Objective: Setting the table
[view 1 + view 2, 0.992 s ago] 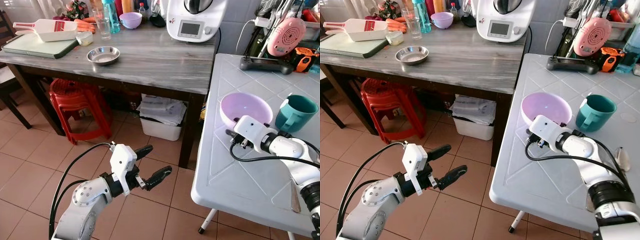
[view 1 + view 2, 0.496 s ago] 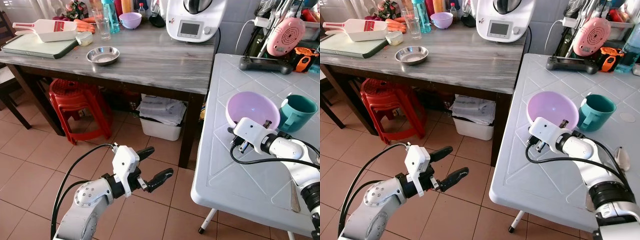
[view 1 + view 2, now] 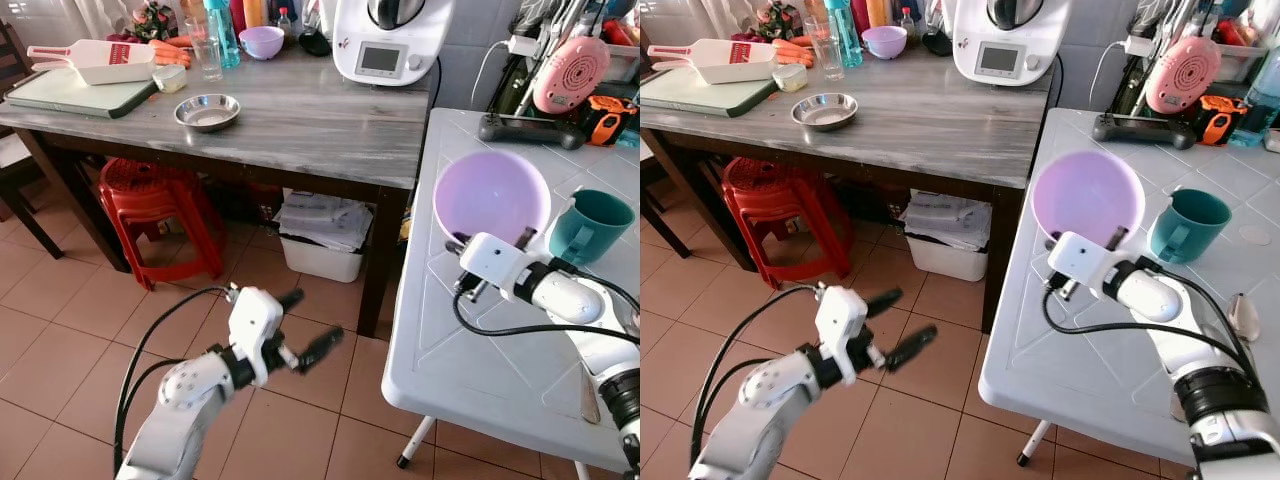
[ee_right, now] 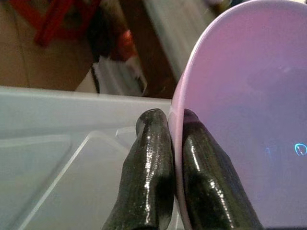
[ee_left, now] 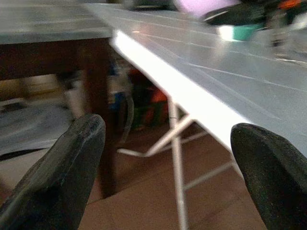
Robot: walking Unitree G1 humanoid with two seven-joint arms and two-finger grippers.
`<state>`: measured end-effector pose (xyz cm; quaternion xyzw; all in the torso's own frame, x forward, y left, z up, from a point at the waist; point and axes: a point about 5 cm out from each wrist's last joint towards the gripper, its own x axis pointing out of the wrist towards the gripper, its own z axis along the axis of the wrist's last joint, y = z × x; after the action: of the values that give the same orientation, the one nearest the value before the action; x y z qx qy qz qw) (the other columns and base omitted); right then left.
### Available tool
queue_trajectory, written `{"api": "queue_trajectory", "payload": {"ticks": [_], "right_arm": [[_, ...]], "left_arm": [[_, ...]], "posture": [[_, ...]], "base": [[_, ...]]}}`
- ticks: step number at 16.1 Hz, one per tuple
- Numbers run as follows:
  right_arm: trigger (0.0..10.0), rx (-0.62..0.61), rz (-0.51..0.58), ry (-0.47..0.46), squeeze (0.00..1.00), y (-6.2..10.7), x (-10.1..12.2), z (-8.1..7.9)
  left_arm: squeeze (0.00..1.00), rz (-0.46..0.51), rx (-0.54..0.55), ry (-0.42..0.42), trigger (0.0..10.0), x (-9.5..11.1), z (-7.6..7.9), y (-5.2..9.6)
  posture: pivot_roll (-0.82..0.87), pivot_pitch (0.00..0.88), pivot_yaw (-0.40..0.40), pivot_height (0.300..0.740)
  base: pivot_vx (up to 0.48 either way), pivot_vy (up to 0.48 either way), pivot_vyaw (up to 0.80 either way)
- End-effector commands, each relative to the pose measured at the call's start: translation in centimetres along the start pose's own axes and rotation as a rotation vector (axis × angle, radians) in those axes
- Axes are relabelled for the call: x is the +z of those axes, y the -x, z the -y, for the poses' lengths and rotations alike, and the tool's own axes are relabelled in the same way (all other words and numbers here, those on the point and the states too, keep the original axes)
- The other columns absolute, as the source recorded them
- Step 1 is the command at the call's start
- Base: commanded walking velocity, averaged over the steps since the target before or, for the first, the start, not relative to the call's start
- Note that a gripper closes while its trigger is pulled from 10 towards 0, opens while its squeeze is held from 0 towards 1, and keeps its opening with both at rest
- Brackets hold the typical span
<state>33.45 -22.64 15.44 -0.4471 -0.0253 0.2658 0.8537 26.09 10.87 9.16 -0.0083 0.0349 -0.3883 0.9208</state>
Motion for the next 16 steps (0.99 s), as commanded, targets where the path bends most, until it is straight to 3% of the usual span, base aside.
{"api": "queue_trajectory", "payload": {"ticks": [1,2,3,4,5,8,10,16], "right_arm": [[0.0,-0.081,0.077,-0.036,0.00,-0.3,1.8,0.8],[0.0,-0.137,0.107,-0.110,0.00,-0.3,2.6,0.7],[2.4,-0.190,0.128,-0.173,0.00,-0.3,3.4,0.5],[8.9,-0.227,0.143,-0.208,0.00,-0.3,3.9,0.3],[10.0,-0.279,0.172,-0.270,0.00,-0.1,4.5,0.2],[10.0,-0.412,0.198,-0.380,0.00,0.2,5.8,-0.2],[10.0,-0.428,0.166,-0.434,0.00,0.3,6.1,-1.0],[10.0,-0.413,0.146,-0.491,0.00,0.1,7.3,-2.9]], "left_arm": [[0.00,-0.003,0.148,-0.021,10.0,0.2,-1.7,-0.1],[0.00,0.024,0.200,0.006,10.0,0.6,-2.5,-0.2],[0.00,0.049,0.253,0.015,10.0,1.0,-3.1,-0.3],[0.00,0.055,0.280,0.022,10.0,1.1,-3.5,-0.4],[0.00,0.065,0.308,0.022,10.0,1.3,-3.8,-0.5],[0.00,0.084,0.362,0.070,10.0,1.5,-4.4,-1.1],[0.00,0.104,0.399,0.135,10.0,1.6,-4.7,-1.6],[0.00,0.121,0.410,0.133,10.0,1.7,-4.9,-2.0]], "posture": [[0.01,0.009,0.011,0.740],[0.01,0.006,0.009,0.740],[0.00,0.002,0.009,0.740],[0.00,0.000,0.010,0.740],[0.00,0.000,0.011,0.740],[-0.01,0.000,0.021,0.740],[-0.02,0.000,0.025,0.740],[-0.01,0.000,0.020,0.740]], "base": [[0.000,0.000,0.00],[0.000,0.000,0.00],[0.000,0.000,0.00],[0.000,0.000,0.00],[0.000,0.000,0.00],[0.000,0.000,0.00],[0.000,0.000,0.00],[0.000,0.270,-0.76]]}}
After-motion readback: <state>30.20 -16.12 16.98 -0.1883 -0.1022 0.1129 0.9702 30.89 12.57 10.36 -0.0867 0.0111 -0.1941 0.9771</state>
